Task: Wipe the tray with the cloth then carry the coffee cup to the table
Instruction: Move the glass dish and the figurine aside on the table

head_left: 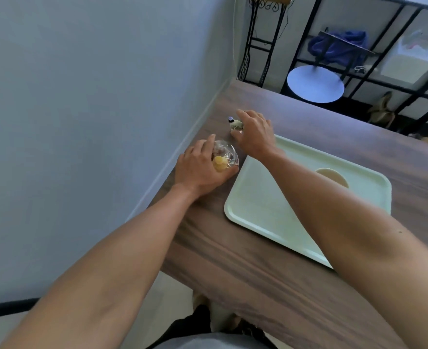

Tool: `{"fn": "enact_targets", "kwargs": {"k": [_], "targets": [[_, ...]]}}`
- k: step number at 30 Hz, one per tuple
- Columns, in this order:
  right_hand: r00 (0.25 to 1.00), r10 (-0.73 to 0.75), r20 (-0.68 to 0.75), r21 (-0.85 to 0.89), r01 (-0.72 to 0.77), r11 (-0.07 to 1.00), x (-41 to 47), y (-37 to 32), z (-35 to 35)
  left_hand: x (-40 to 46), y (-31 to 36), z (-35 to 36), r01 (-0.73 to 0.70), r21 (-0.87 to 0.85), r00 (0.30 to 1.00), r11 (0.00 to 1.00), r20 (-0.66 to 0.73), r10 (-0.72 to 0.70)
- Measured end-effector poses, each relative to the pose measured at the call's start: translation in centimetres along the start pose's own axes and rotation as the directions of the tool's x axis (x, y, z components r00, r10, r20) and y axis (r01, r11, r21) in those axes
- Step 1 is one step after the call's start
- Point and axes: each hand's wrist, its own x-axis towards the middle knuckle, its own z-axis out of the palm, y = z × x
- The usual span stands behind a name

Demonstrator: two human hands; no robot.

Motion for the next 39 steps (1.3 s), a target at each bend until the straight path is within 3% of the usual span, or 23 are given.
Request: {"fn": "enact_targets", "kwargs": {"k": [12, 17, 28, 39], "targets": [[0.993, 0.113, -0.035, 0.031, -0.112, 0.993, 3.7, 2.0, 1.4, 6.6, -1.8, 2.4, -0.042, -0.172, 0.999, 0.984, 0.018, 0.046], [0.97, 0.229, -0.085, 0.035, -0.227, 0.973, 5.5, 3.8, 0.7, 11.5, -0.7, 3.5, -0.049, -0.22, 0.996, 0.974, 0.058, 0.063], [0.813, 0.542, -0.211, 0.065, -0.542, 0.838, 5.6, 10.4, -2.0, 20.2, 2.9, 6.2, -0.129, -0.319, 0.979, 0.939, 0.108, 0.171], [0.709, 0.649, -0.276, 0.018, -0.671, 0.741, 2.9, 14.1, -4.2, 23.0, 6.3, 7.4, -0.157, -0.366, 0.955, 0.917, 0.179, 0.235]]}}
